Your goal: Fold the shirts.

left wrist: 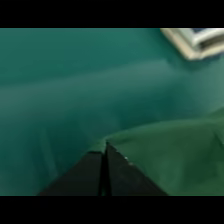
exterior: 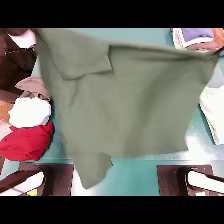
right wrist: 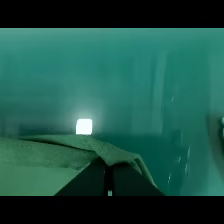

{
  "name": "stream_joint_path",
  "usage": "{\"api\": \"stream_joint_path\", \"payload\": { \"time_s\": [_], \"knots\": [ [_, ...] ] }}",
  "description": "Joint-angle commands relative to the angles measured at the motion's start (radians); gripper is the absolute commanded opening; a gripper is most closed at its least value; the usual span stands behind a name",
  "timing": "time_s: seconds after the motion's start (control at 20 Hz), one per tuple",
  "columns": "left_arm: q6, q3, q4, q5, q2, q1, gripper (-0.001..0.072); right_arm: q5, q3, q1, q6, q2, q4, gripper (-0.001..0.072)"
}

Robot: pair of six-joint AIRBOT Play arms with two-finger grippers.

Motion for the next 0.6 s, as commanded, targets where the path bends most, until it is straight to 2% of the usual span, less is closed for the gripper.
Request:
{"api": "stream_joint_path", "payload": {
  "time_s": [0.0,0.15,0.35,0.45,0.55],
  "knots": [
    [0.014,-0.051,-0.005,-0.023,-0.242,0.001,0.0024,-0.002,-0.069,0.023,-0.011,-0.214,0.004,0.0014],
    [0.067,-0.051,-0.011,0.091,-0.381,-0.002,0.0024,-0.107,-0.035,0.01,-0.013,-0.359,0.005,0.0014],
    [0.081,-0.051,-0.014,0.319,-0.436,-0.001,0.0023,-0.223,0.108,0.011,-0.012,-0.479,0.005,0.0014],
    [0.083,-0.051,-0.014,0.355,-0.436,-0.001,0.0024,-0.236,0.165,0.021,-0.013,-0.501,0.003,0.0014],
    [0.127,-0.049,-0.014,0.312,-0.436,-0.001,0.0023,-0.22,0.17,0.021,-0.037,-0.492,0.003,0.0014]
  ]
}}
